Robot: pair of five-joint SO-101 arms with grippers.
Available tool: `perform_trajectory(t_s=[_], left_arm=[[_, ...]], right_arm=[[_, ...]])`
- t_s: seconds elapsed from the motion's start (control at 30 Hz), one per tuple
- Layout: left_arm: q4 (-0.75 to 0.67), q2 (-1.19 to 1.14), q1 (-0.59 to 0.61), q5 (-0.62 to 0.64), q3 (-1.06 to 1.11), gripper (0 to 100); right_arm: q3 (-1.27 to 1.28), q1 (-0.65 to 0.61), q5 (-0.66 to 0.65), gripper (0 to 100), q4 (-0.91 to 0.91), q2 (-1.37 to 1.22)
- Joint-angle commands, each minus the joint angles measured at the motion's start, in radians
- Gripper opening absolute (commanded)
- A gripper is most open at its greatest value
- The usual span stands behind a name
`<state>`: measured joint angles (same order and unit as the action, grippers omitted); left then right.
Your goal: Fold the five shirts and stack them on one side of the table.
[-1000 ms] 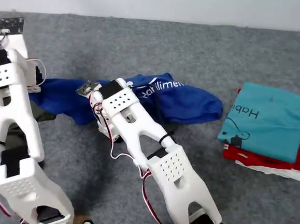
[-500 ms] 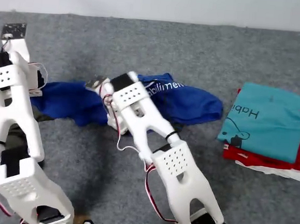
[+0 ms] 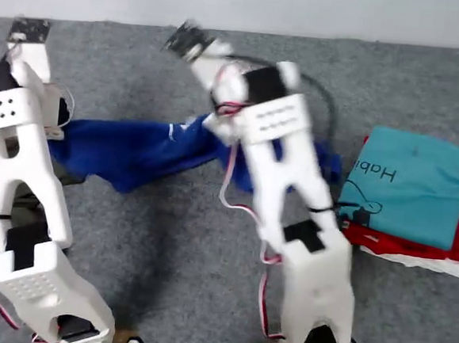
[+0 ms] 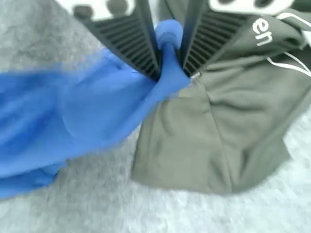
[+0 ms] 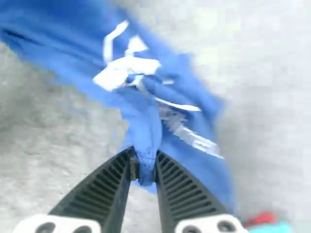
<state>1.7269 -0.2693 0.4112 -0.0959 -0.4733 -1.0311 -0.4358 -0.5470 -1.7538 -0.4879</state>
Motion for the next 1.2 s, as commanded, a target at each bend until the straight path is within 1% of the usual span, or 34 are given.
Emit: perform_trajectory(t_s=[0.0,0.17,0.3,0.53,0.67,0.8,0.9,0.97,1.17], left_arm=[[0.031,0.091,-0.009,-0.009,-0.077,1],[0.026,0.239,-0.06,-0.046,-0.134,1],[0.018,0.328,-0.074,-0.054,-0.251,1],[-0.095,0.4,-0.074,-0.054,-0.493,1],[-0.13,0.407,-0.074,-0.069,-0.588,1],[-0.107,0.408,-0.074,-0.19,-0.634,1],[-0.077,0.408,-0.072,-0.238,-0.696,1],[-0.06,0.408,-0.072,-0.253,-0.756,1],[-0.066,0.408,-0.072,-0.258,-0.928,1]], right_arm=[[-0.054,0.09,-0.074,1.0,-0.047,0.225],[-0.055,0.206,-0.187,1.0,-0.041,0.392],[-0.06,0.277,-0.264,1.0,-0.03,0.493],[-0.06,0.374,-0.328,1.0,0.101,0.654],[-0.06,0.395,-0.347,1.0,0.188,0.72],[-0.06,0.401,-0.347,1.0,0.254,0.769],[-0.06,0.401,-0.347,1.0,0.269,0.796],[-0.06,0.401,-0.347,1.0,0.275,0.814],[-0.06,0.401,-0.347,1.0,0.275,0.877]])
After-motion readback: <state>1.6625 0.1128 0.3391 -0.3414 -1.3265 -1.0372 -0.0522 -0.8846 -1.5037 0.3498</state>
